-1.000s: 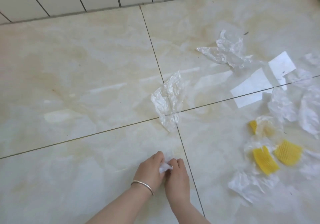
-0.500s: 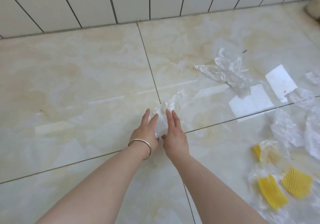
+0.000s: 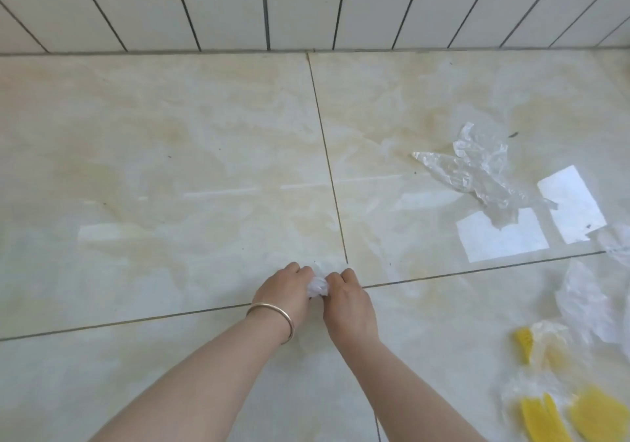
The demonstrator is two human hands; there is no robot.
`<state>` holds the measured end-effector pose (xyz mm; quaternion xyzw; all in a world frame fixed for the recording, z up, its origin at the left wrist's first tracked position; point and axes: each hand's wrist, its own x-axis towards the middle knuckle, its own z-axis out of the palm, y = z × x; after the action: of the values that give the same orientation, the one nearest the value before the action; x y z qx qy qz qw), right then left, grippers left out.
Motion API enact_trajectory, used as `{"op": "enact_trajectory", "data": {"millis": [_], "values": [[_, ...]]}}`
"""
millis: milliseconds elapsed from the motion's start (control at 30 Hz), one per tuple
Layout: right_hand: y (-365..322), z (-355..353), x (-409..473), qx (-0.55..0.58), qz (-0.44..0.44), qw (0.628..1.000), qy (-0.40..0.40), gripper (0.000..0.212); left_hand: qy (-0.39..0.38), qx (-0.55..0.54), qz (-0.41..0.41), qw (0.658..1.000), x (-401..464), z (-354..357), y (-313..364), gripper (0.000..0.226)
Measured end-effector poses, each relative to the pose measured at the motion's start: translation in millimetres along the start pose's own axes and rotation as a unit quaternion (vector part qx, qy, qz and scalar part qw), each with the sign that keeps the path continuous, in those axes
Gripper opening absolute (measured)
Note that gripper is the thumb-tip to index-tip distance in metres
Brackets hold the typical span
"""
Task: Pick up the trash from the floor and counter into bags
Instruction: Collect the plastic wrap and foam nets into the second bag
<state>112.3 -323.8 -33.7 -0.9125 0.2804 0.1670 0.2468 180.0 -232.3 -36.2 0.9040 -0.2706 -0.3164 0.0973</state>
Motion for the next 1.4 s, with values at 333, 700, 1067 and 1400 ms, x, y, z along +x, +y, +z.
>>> {"op": "enact_trajectory", "data": {"millis": [333,700,1067,1400], "values": [[-193,-42,-59,0.249,-0.143,0.958,-0.012,0.005,0.22,-0.359,-0.091,0.902,-127,-131,-99,0.019],[-457,-15,-170,0.327,-0.261,0.904,-0.085,0.035,0.354,-0.592,-0.193,0.698,-300,-245,-253,0.037],[-551,28,-114,0.062,-0.545,0.832,-0.083,0.048,0.529,-0.499,-0.248,0.641,-278,-271,-384,0.038],[-579,141,-44,-0.416,-0.501,0.728,-0.214,0.045,0.029,-0.157,-0.359,0.92,-220,-216,-452,0.048]]}}
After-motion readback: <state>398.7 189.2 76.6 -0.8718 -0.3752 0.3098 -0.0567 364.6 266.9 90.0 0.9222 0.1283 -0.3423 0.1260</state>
